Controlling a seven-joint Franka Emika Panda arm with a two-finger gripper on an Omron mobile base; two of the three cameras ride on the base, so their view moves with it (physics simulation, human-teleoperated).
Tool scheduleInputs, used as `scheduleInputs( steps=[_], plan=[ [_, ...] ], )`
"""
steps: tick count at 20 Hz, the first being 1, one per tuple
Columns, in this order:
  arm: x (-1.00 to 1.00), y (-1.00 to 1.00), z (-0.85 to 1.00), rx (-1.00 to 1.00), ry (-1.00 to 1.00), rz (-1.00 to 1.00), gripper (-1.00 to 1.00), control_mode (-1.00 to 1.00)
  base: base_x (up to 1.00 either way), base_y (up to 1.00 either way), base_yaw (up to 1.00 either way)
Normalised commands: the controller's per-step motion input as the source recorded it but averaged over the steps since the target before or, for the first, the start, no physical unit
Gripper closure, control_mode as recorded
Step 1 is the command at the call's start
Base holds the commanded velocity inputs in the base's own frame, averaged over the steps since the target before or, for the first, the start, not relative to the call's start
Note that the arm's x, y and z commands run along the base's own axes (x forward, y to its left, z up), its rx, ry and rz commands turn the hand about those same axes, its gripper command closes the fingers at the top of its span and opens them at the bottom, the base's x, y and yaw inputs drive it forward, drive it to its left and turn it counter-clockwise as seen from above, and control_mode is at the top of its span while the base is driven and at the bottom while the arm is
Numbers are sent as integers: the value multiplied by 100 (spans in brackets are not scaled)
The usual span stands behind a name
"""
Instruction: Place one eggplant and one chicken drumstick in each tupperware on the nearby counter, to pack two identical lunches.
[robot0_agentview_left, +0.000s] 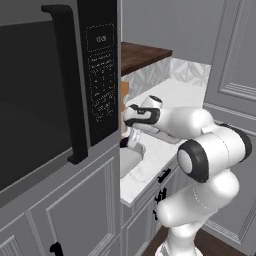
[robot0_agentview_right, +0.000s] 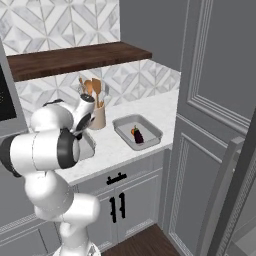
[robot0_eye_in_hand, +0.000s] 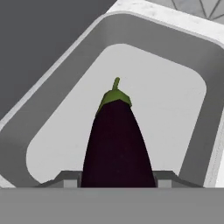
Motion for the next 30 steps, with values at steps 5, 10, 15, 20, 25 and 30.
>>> scheduleInputs(
  steps=[5, 10, 15, 20, 25, 30],
  plan=[
    [2, 19, -21, -6, -7, 0, 100, -100, 0, 0, 0],
    [26, 14, -8, -5, -12, 0, 100, -100, 0, 0, 0],
    [39, 5, -23, -1, -4, 1, 100, -100, 0, 0, 0],
    [12, 11, -17, 0, 0, 9, 100, -100, 0, 0, 0],
    [1, 10, 0, 0, 2, 4, -100, -100, 0, 0, 0],
    [0, 5, 0, 0, 1, 0, -100, -100, 0, 0, 0]
  ],
)
